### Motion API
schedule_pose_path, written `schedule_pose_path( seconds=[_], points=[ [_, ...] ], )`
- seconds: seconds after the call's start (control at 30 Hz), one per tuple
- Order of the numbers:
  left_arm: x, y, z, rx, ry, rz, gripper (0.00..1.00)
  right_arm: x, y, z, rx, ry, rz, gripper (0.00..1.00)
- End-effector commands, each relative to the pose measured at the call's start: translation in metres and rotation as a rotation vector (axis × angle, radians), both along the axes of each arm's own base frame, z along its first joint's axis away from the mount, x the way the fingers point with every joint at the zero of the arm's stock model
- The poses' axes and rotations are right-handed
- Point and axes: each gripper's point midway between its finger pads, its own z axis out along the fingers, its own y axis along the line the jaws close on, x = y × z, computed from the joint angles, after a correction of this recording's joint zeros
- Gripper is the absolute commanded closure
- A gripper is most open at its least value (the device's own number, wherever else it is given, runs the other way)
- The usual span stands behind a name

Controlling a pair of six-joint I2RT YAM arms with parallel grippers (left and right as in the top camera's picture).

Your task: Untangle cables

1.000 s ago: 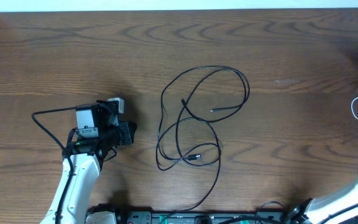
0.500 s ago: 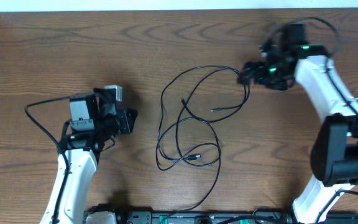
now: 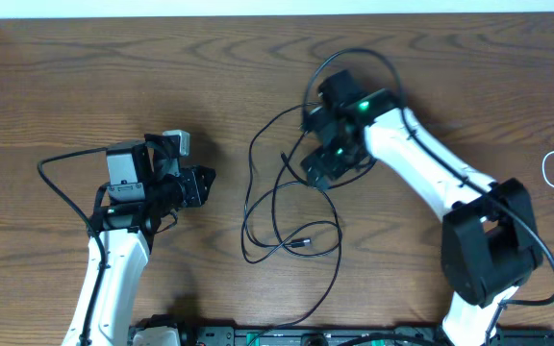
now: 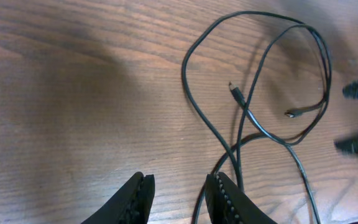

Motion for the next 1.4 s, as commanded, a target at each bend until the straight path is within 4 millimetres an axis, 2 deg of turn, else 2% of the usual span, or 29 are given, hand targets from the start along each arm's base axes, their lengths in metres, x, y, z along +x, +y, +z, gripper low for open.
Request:
schedule_pose_path(
  seconds=[0.0, 0.1, 0.2, 0.53, 0.73, 0.93, 1.13, 1.27, 1.37],
  points=[
    [0.003, 0.003, 0.005, 0.030, -0.022, -0.003, 0.67, -0.019, 0.018, 0.000, -0.007, -0.011, 0.188, 0.01],
    [0.002, 0.003, 0.005, 0.030, -0.017, -0.002, 0.67, -0.031, 0.030, -0.004, -0.011, -0.006, 0.236, 0.01],
    [0.002, 0.002, 0.005, 0.023, -0.015, 0.000, 0.67, -0.031, 0.038, -0.008, 0.004, -0.028, 0.236, 0.01],
    [-0.001, 0.002, 0.003, 0.008, 0.009, 0.016, 0.67, -0.002, 0.074, -0.031, 0.161, -0.157, 0.006, 0.04],
    [-0.003, 0.002, 0.001, 0.004, 0.023, 0.020, 0.67, 0.005, 0.077, -0.045, 0.243, -0.142, -0.240, 0.02],
    [-0.003, 0.002, 0.001, -0.008, 0.031, 0.036, 0.67, 0.007, 0.074, -0.059, 0.313, -0.086, -0.529, 0.13],
    [-0.003, 0.002, 0.001, -0.008, 0.031, 0.035, 0.67, 0.004, 0.077, -0.066, 0.360, -0.071, -0.612, 0.19],
    [-0.003, 0.002, 0.001, -0.008, 0.031, 0.035, 0.67, 0.001, 0.072, -0.075, 0.323, -0.102, -0.658, 0.31],
    [-0.003, 0.002, 0.001, -0.008, 0.031, 0.035, 0.67, -0.002, 0.076, -0.080, 0.308, -0.119, -0.649, 0.31]
  ],
)
